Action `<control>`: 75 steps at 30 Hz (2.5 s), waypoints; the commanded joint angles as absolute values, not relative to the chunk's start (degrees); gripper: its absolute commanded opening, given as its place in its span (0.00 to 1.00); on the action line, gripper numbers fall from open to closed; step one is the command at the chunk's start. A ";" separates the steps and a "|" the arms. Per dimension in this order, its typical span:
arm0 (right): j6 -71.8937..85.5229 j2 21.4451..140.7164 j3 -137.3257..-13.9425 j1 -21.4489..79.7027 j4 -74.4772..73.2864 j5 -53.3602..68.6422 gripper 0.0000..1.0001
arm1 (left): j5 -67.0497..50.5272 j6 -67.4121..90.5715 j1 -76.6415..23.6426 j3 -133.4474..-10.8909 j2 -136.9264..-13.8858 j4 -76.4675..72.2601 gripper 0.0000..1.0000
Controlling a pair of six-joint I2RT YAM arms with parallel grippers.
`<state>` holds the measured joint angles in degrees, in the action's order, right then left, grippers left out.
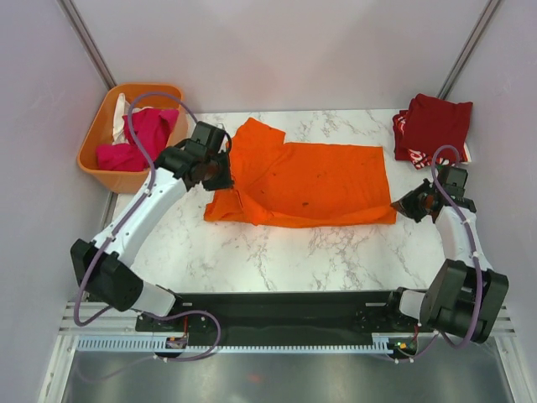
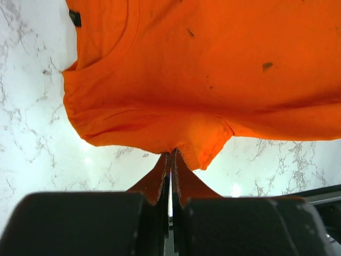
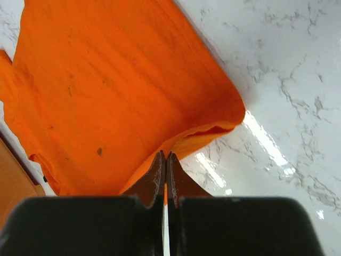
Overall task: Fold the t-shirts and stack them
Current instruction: Fold the tshirt
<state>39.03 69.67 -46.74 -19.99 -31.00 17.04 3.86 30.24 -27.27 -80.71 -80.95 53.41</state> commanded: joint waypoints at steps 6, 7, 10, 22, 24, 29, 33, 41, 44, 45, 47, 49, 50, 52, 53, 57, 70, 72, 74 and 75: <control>40.60 78.04 -53.70 -18.81 -24.70 18.90 0.00 | 0.71 22.24 -22.68 -94.47 -95.17 53.53 0.02; 40.87 78.74 -54.14 -18.29 -23.91 18.90 0.00 | 0.53 21.89 -22.07 -96.40 -96.40 53.61 0.02; 42.01 81.47 -55.45 -16.97 -22.68 18.20 0.00 | 0.26 20.40 -21.53 -100.70 -102.29 54.23 0.02; 43.68 90.52 -60.21 -15.38 -21.18 11.43 0.00 | 0.35 16.00 -18.72 -123.47 -122.42 60.46 0.02; 43.68 92.37 -60.21 -15.29 -20.57 10.64 0.00 | 0.26 15.38 -18.55 -127.07 -125.58 60.82 0.02; 44.03 97.81 -60.82 -14.94 -18.72 11.34 0.09 | 0.35 11.17 -17.75 -133.32 -133.83 61.79 0.33; 43.95 99.23 -62.31 -14.42 -17.93 11.95 0.60 | 0.35 9.85 -16.70 -137.71 -137.45 61.87 0.79; 38.85 93.36 -71.00 -12.31 -24.51 5.20 0.93 | 6.32 10.63 -16.52 -135.54 -127.81 61.79 0.89; 36.83 87.99 -69.53 -11.52 -26.72 2.47 0.93 | 9.40 12.74 -16.52 -125.36 -119.03 61.44 0.86; 36.57 86.41 -68.22 -11.43 -26.81 2.37 0.93 | 9.32 13.53 -16.52 -117.68 -116.31 59.87 0.85; 35.86 81.67 -63.32 -11.08 -26.63 2.90 0.94 | 9.05 14.23 -16.52 -108.85 -108.86 57.67 0.82; 35.42 77.72 -59.52 -10.64 -26.11 5.09 0.93 | 8.79 15.11 -16.52 -96.46 -104.43 53.90 0.82; 34.90 76.48 -55.85 -10.46 -25.93 5.71 0.94 | 8.53 15.29 -16.52 -89.80 -100.67 52.83 0.81; 34.28 73.41 -52.31 -10.20 -25.58 6.68 0.93 | 8.26 15.56 -16.52 -84.49 -97.75 49.85 0.79; 33.93 72.52 -49.34 -10.20 -25.40 6.68 0.93 | 8.09 15.56 -16.52 -82.46 -96.69 48.88 0.78; 32.87 70.23 -43.95 -10.11 -23.73 7.12 0.93 | 8.09 15.56 -16.52 -76.47 -96.50 48.87 0.78; 30.68 75.40 -39.73 -10.81 -19.87 5.97 0.91 | 12.83 14.94 -16.44 -76.55 -104.85 45.53 0.66; 30.85 78.20 -39.81 -12.03 -18.64 8.51 0.90 | 13.10 14.50 -16.17 -77.95 -106.69 45.53 0.63; 31.46 79.54 -39.90 -12.74 -18.19 9.49 0.89 | 13.10 14.50 -16.00 -79.36 -108.53 45.53 0.63; 31.73 80.06 -39.90 -13.35 -17.58 10.10 0.89 | 13.10 14.50 -15.47 -79.63 -109.15 45.53 0.63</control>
